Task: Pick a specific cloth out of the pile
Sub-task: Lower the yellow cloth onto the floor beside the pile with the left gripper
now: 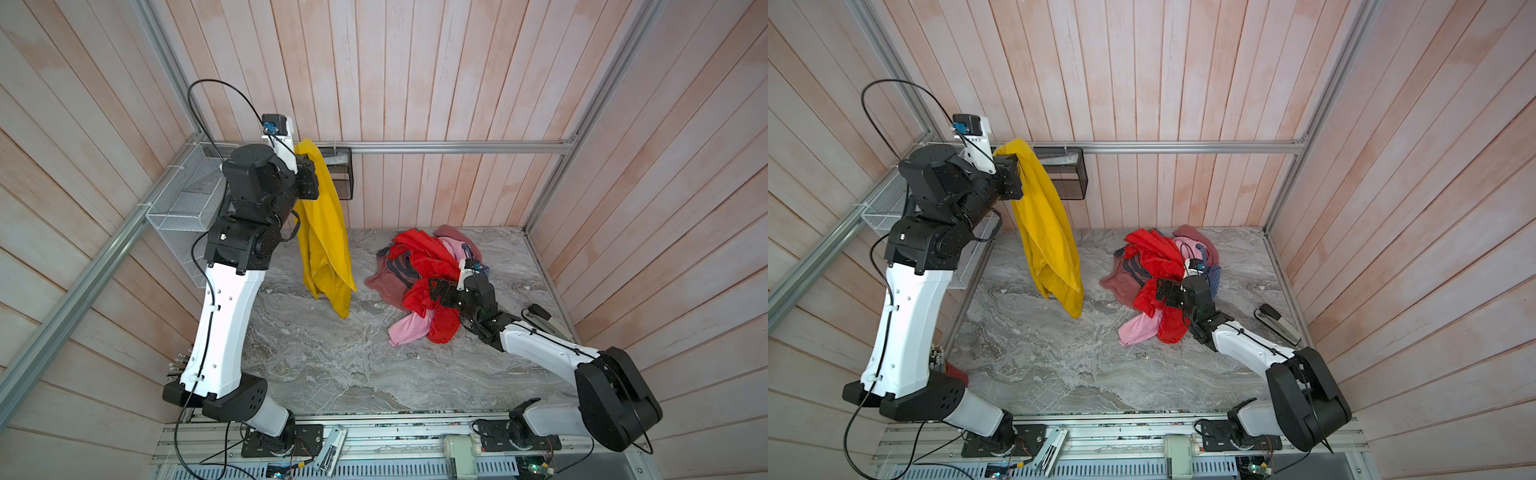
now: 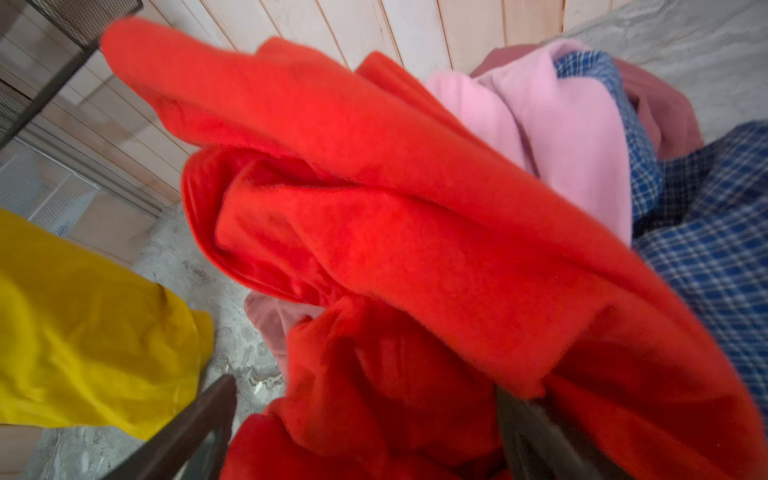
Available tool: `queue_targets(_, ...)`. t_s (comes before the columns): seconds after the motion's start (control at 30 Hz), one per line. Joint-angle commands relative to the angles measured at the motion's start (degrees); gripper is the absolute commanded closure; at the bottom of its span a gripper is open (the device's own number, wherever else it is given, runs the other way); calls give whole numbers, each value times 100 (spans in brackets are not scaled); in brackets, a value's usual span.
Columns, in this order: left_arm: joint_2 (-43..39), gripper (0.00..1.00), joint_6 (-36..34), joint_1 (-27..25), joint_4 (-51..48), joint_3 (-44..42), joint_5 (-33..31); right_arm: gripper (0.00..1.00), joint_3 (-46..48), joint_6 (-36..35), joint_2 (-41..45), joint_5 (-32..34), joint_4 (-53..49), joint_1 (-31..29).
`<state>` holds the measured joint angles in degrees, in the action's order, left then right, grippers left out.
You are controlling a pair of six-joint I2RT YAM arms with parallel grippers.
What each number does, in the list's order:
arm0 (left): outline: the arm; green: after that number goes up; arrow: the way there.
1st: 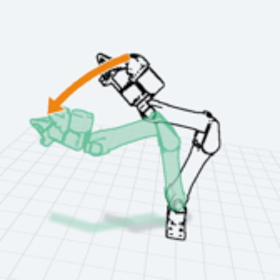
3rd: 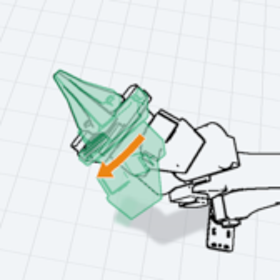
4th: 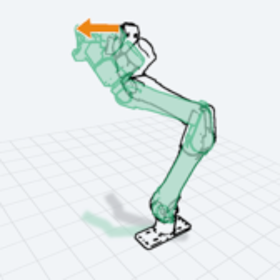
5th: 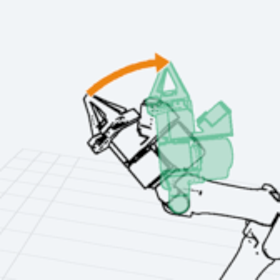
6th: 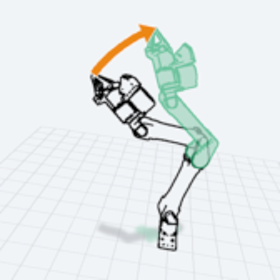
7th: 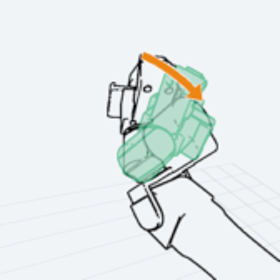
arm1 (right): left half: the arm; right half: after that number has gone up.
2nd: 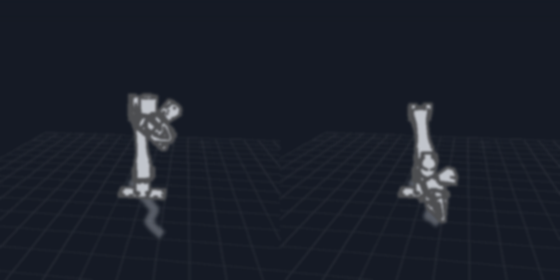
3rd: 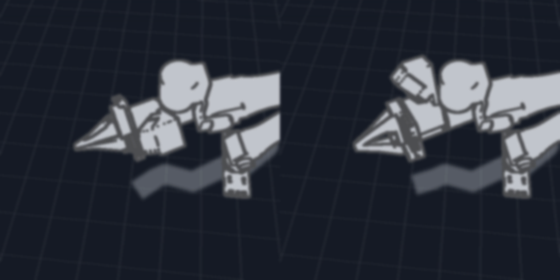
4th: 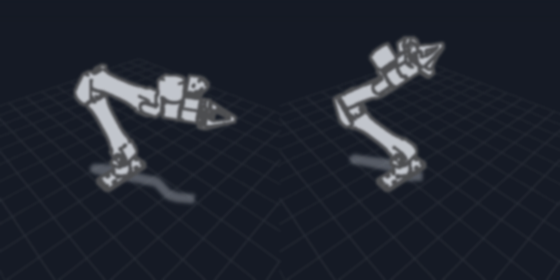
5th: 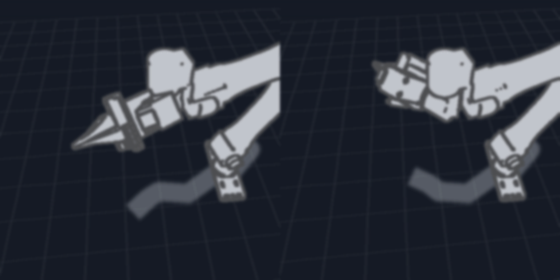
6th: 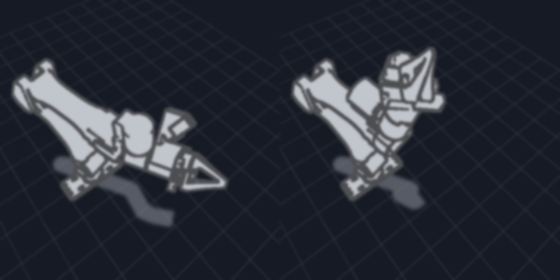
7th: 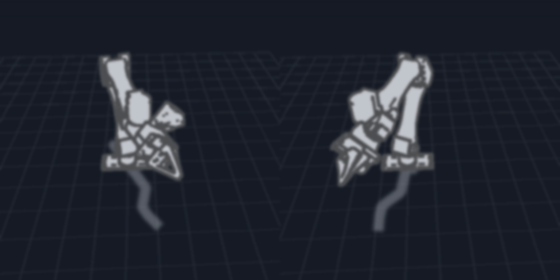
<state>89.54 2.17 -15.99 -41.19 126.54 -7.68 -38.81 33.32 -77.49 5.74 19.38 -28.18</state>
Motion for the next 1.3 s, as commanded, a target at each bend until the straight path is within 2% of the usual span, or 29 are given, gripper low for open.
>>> queue_targets(0.0, -241, 97, 188, 276, 182, -551, 82, 2, -296, -283, 287, 276, -134, 41)
queue_targets(0.2, -794, 96, 440, 774, 823, -2054, 305, 3, -334, -532, 656, 535, -123, 41)
queue_targets(0.33, -833, 97, 569, 1077, 773, -2520, 573, 3, -253, -590, 816, 789, -39, 41)
queue_targets(0.53, -970, 97, 393, 1106, 968, -3234, 584, 4, -101, -564, 960, 952, 66, 41)
queue_targets(0.73, -1155, 97, 395, 990, 1192, -3825, 1109, 5, -82, -562, 971, 949, 75, 41)
queue_targets(0.9, -1116, 96, 464, 544, 1087, -4521, 920, 5, -161, -590, 905, 937, 33, 41)
queue_targets(1.0, -1048, 97, 689, 316, 1056, -4957, 935, 5, -210, -613, 858, 904, 14, 41)
queue_targets(1.13, -913, 95, 1033, 281, 988, -5482, 954, 6, -252, -616, 814, 903, -47, 41)
queue_targets(1.27, -763, 93, 1390, 189, 1062, -5952, 1450, 6, -233, -608, 805, 895, -76, 41)
